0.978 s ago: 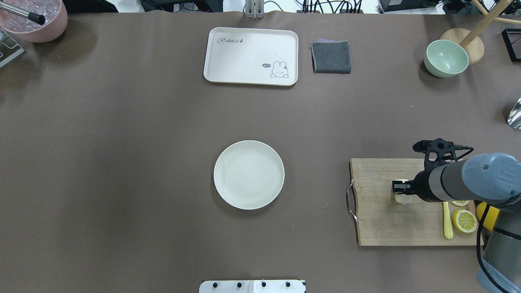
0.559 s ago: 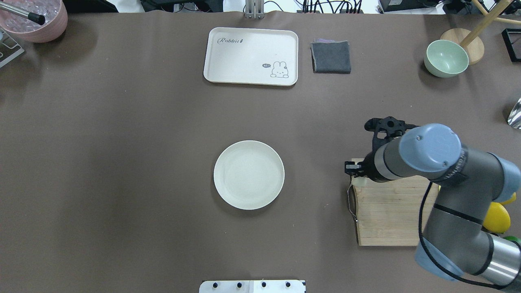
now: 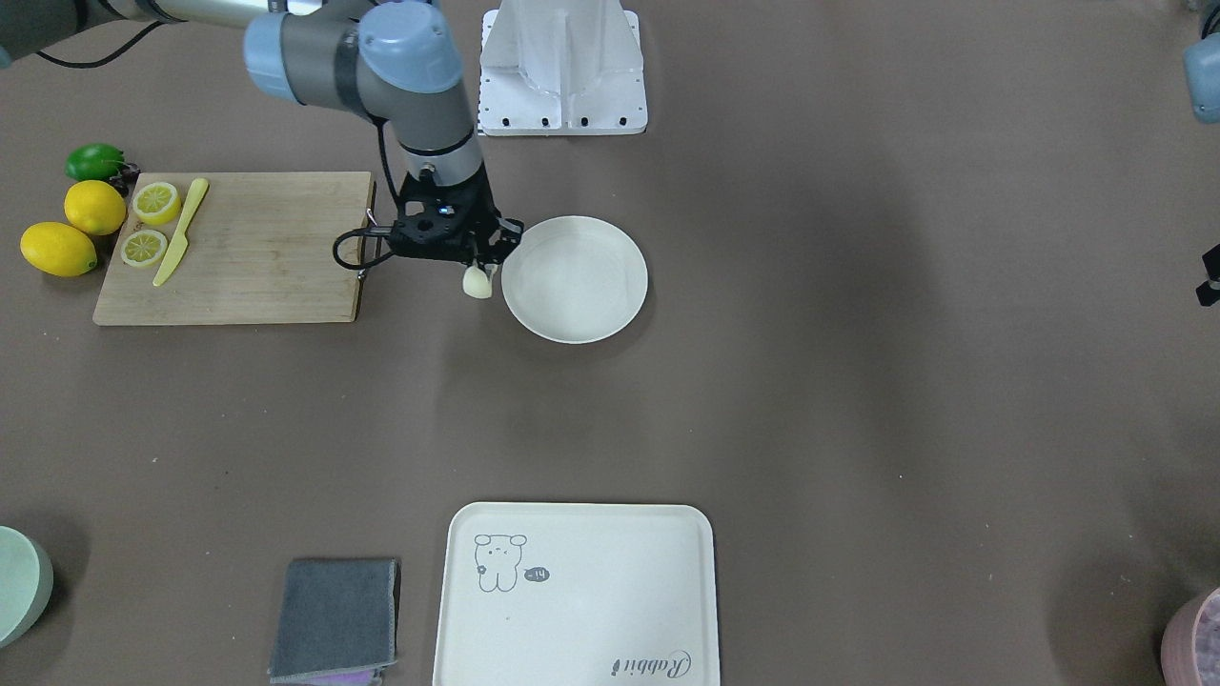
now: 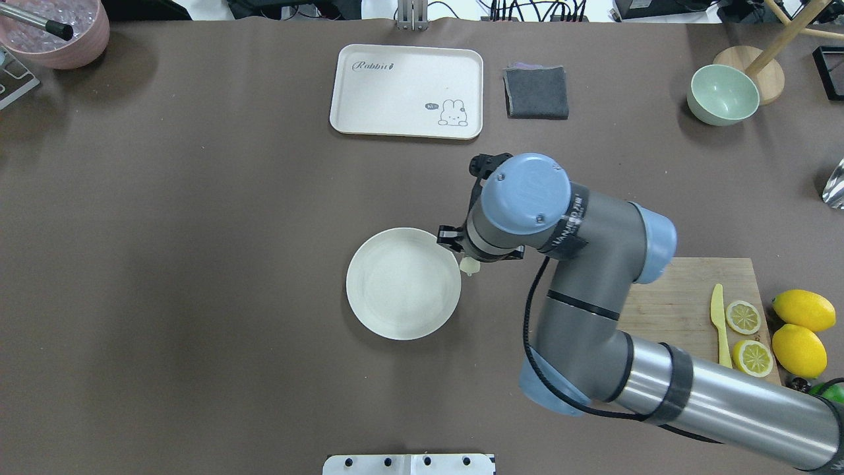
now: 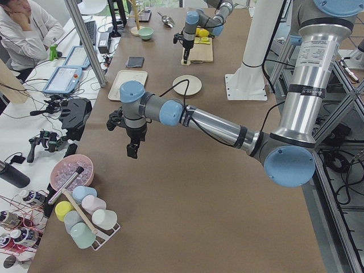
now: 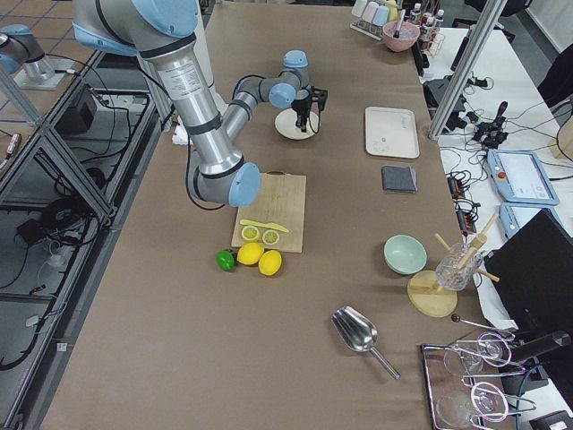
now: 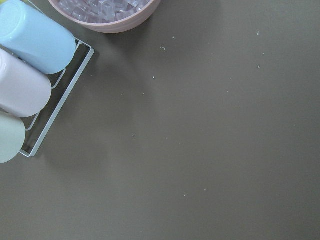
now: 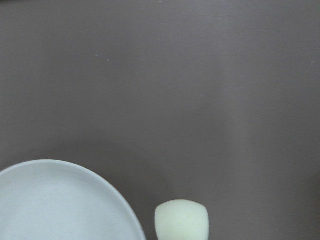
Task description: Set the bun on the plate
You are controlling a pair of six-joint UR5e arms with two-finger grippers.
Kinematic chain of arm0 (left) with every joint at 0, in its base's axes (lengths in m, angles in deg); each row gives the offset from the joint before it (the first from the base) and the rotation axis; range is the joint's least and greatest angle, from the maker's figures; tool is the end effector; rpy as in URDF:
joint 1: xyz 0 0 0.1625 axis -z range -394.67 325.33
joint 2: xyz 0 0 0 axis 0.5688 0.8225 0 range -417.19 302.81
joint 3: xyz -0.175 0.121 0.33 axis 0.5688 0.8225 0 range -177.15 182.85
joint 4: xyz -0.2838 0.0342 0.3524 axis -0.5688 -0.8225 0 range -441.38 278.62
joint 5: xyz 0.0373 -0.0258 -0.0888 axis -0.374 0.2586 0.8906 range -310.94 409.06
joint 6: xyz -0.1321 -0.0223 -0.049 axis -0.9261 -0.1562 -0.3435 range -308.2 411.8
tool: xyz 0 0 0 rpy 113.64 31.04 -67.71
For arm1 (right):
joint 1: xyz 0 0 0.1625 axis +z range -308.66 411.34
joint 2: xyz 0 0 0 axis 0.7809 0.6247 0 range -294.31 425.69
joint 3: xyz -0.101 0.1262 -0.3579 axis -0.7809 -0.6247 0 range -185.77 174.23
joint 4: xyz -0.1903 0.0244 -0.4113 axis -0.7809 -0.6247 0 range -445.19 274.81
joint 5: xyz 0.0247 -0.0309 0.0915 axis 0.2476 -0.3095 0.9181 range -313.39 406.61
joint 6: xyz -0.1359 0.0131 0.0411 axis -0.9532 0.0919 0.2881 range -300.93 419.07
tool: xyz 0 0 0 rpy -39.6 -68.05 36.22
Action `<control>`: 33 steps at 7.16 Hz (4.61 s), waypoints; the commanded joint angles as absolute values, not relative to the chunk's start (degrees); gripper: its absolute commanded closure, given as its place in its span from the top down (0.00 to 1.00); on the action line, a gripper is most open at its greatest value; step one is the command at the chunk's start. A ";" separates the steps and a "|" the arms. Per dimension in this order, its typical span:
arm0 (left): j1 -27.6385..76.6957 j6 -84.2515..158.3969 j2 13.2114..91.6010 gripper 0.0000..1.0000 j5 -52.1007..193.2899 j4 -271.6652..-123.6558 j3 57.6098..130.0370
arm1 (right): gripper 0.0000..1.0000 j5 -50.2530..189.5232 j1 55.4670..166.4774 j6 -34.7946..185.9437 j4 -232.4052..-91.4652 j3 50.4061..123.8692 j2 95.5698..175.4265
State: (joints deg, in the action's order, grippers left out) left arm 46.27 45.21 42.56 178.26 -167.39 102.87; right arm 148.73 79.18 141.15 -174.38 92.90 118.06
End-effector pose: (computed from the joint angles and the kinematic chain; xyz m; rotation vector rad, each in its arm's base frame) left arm 0.0520 -0.6000 0.4821 0.1695 0.7097 0.1355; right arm -0.5791 -0.4229 0.1817 0.0618 -0.8427 0.2397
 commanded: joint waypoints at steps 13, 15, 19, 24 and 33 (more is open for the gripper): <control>51.99 55.64 31.24 0.98 182.48 -164.54 100.24 | 1.00 153.11 83.30 139.97 -180.98 95.11 113.40; 52.78 66.01 28.70 0.98 182.74 -163.22 99.62 | 1.00 159.69 91.72 130.67 -180.99 96.62 118.74; 53.49 65.95 28.51 0.98 182.66 -163.47 99.01 | 1.00 169.46 112.19 98.62 -181.08 96.62 132.54; 54.98 55.58 29.12 0.98 182.30 -162.06 99.27 | 1.00 175.37 136.46 61.62 -181.07 96.01 156.70; 55.51 55.14 30.26 0.98 180.37 -162.15 99.45 | 1.00 179.59 140.29 57.41 -180.55 95.66 167.55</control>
State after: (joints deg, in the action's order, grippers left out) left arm 55.34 55.17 30.04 180.37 -162.15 99.51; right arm 178.73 140.22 57.54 -180.52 95.88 167.38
